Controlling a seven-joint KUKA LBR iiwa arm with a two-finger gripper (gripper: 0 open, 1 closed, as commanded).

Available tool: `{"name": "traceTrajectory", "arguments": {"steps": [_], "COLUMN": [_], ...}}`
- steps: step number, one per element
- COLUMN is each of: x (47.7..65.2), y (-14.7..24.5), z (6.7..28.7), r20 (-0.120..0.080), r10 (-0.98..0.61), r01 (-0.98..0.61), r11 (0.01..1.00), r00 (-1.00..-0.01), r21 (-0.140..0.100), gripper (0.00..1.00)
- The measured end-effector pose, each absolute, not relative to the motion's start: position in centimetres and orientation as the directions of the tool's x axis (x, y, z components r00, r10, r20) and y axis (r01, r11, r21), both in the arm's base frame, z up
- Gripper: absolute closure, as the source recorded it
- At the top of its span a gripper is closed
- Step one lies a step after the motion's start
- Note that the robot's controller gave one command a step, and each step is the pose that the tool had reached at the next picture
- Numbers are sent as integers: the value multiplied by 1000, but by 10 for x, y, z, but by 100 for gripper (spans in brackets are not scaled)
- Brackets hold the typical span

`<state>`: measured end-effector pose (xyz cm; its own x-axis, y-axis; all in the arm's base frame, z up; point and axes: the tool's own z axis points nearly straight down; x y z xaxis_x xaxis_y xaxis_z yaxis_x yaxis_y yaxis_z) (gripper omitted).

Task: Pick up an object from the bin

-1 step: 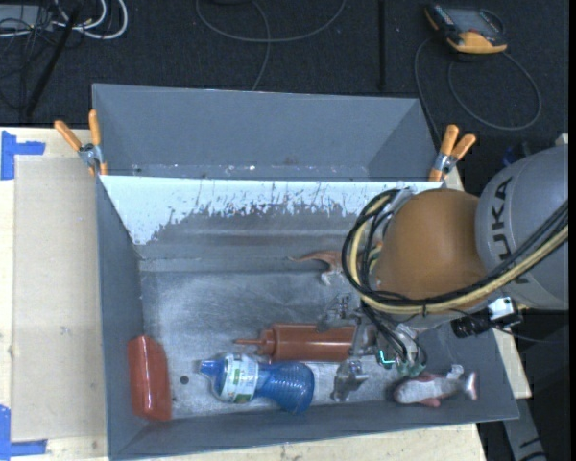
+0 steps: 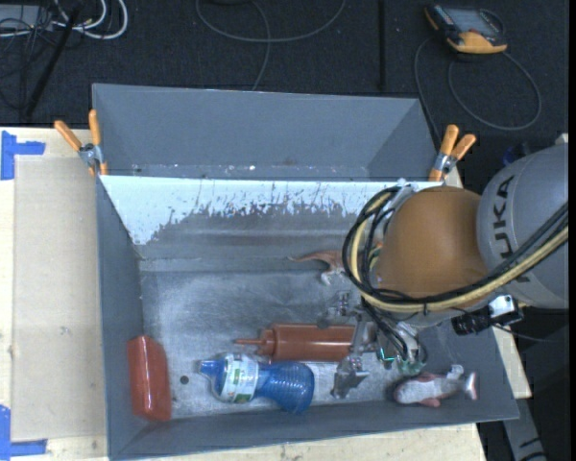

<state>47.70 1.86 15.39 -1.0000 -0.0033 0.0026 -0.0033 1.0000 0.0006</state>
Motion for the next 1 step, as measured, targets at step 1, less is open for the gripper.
{"name": "traceTrajectory", "arguments": {"steps": [1], "x": [531], "y": [11], "z": [76], "r20": [4], "r10": [-373], "r01": [-373], "r11": [928], "r00": [-928], "r21": [3], "gripper": [100]}}
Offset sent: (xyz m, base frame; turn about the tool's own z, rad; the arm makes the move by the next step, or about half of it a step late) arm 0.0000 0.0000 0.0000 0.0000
